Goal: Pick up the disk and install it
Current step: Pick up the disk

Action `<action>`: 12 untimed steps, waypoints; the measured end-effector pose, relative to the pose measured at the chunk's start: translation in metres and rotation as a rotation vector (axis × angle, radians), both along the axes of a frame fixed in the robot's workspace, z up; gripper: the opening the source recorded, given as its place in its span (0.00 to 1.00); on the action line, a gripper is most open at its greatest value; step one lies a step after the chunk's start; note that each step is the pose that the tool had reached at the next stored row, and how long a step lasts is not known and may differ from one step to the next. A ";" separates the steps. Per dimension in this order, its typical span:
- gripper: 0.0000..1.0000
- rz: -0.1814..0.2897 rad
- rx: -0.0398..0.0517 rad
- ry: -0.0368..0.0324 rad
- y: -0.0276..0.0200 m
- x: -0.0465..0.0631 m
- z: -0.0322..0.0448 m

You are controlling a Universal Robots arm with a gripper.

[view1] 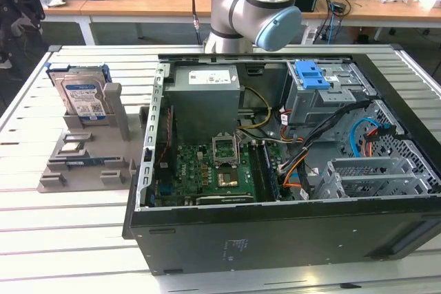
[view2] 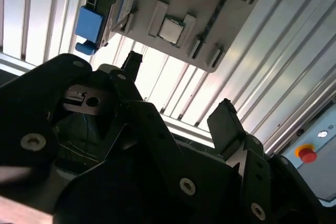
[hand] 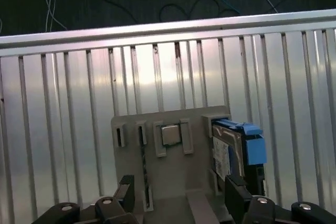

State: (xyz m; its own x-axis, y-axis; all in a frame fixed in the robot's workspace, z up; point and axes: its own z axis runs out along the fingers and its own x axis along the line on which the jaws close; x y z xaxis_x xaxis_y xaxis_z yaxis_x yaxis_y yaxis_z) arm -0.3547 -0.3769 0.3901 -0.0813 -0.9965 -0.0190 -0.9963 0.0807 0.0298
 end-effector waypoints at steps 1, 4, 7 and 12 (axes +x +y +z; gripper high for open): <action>0.78 0.013 0.0000 0.0000 0.0000 0.000 0.0000; 0.78 0.057 0.0000 0.0000 0.0000 0.000 0.0000; 0.78 0.110 0.0001 0.0000 0.0000 0.000 0.0000; 0.78 0.169 0.0000 0.0001 0.0000 0.000 0.0000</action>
State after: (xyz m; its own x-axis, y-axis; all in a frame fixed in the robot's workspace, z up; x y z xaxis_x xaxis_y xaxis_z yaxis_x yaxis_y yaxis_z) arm -0.3547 -0.3769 0.3901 0.0870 -0.9960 -0.0190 -0.9957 -0.0876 0.0298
